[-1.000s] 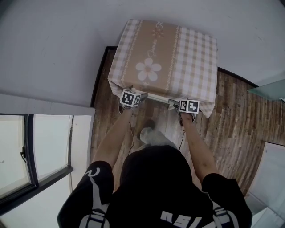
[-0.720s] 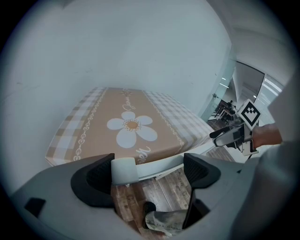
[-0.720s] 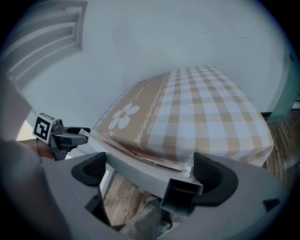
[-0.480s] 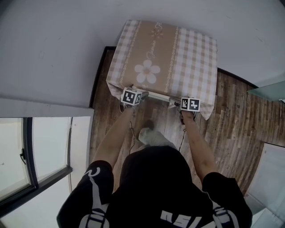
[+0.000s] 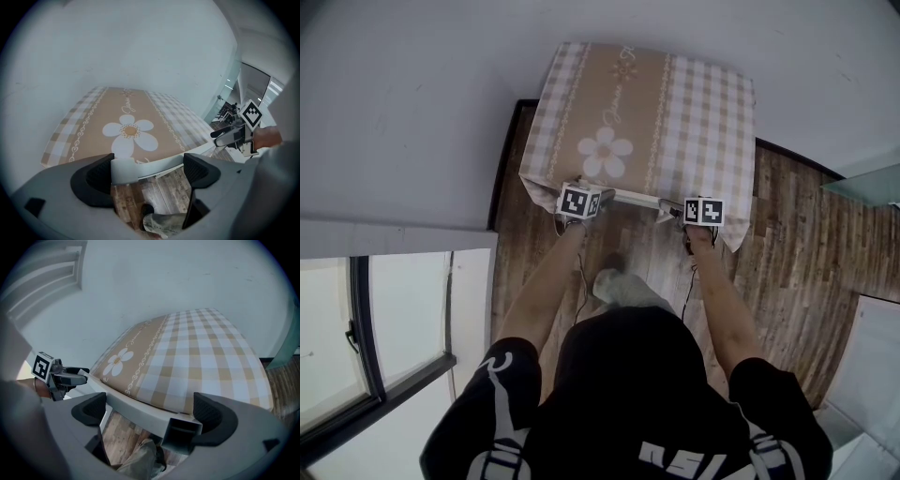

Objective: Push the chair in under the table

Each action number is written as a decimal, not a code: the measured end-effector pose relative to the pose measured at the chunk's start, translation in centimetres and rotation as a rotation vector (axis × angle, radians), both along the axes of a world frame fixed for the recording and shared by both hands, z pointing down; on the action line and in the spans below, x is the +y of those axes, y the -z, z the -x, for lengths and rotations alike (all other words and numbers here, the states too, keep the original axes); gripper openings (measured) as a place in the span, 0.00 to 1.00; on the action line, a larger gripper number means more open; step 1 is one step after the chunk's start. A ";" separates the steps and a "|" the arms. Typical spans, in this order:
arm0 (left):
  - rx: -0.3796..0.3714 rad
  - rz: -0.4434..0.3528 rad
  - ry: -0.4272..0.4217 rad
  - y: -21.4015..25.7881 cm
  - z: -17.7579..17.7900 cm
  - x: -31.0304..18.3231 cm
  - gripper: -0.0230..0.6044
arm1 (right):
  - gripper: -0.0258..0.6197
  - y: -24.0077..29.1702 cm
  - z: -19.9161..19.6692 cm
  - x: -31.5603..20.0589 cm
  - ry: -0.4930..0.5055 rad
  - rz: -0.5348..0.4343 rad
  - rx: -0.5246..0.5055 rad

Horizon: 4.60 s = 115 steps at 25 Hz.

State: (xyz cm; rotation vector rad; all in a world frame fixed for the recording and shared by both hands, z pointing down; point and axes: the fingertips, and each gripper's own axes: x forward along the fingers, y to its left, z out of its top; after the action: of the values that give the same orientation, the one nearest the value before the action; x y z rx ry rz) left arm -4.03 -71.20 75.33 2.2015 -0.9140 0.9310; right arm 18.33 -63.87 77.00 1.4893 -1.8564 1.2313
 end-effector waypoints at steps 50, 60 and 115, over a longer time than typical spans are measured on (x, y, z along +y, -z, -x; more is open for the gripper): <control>0.178 -0.443 0.099 17.7 1.4 7.8 0.11 | 0.47 16.7 0.8 7.2 0.043 -0.434 0.199; 0.266 -0.468 0.082 20.0 3.1 10.5 0.08 | 0.26 22.0 3.1 9.8 0.033 -0.540 0.275; 0.284 -0.464 0.060 20.1 -2.2 10.2 0.08 | 0.06 21.9 0.0 8.9 0.106 -0.601 0.305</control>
State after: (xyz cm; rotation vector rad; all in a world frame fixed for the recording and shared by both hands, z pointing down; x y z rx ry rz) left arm -1.83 -61.02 55.18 2.5851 -1.1333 0.3831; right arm 18.28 -54.96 55.10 1.7213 -2.1505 0.3671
